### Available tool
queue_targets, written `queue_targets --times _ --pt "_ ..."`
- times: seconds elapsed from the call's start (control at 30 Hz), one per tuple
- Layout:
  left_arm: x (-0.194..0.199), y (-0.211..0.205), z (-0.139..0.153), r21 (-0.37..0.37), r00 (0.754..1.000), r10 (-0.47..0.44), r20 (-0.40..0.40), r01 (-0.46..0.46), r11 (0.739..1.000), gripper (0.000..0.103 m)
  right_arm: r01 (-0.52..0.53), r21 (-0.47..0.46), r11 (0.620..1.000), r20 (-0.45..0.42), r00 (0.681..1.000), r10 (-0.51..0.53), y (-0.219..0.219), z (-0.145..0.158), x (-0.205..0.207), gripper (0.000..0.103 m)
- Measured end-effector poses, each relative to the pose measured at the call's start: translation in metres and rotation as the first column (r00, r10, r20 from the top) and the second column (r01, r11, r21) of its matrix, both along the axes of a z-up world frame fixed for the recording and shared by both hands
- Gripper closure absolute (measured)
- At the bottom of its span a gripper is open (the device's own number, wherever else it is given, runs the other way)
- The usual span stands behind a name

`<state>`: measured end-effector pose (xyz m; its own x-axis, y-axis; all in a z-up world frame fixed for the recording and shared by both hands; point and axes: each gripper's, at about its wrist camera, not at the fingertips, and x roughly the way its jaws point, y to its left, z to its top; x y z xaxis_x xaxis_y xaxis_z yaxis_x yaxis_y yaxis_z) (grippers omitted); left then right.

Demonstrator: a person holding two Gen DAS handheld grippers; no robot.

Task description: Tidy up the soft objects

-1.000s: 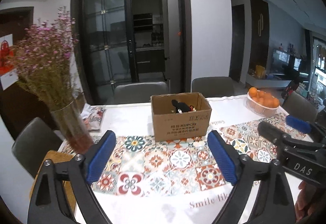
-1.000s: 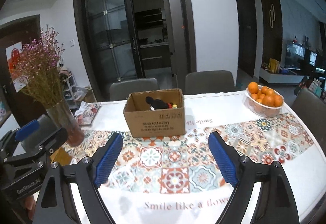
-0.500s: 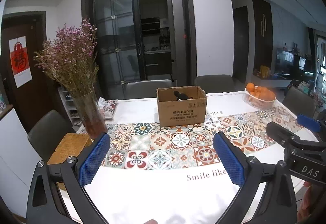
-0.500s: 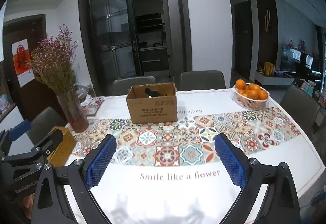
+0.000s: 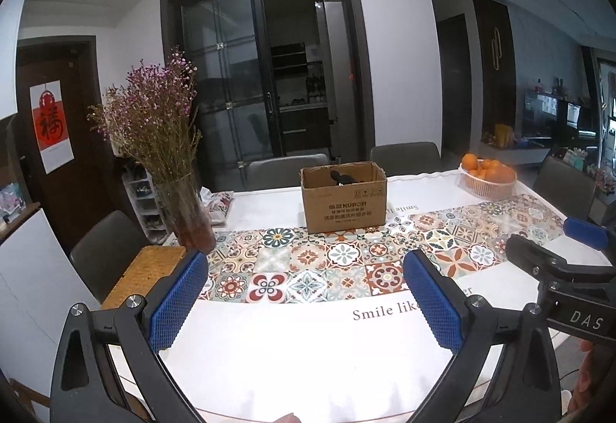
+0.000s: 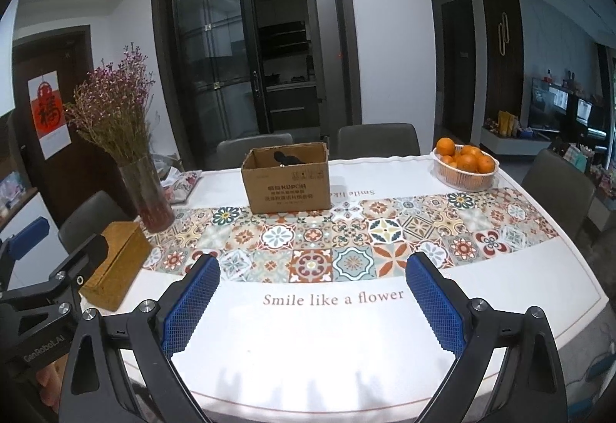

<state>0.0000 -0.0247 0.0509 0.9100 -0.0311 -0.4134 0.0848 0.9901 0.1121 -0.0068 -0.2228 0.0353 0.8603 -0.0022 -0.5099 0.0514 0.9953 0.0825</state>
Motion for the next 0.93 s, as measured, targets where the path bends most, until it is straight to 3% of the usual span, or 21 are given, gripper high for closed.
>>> queue_targets --times 0.93 --pt "-0.013 -0.004 0.004 -0.005 1.0 -0.008 0.008 0.008 1.0 0.0 0.0 -0.009 1.0 0.021 1.0 0.0 -0.003 0.009 -0.015 0.004"
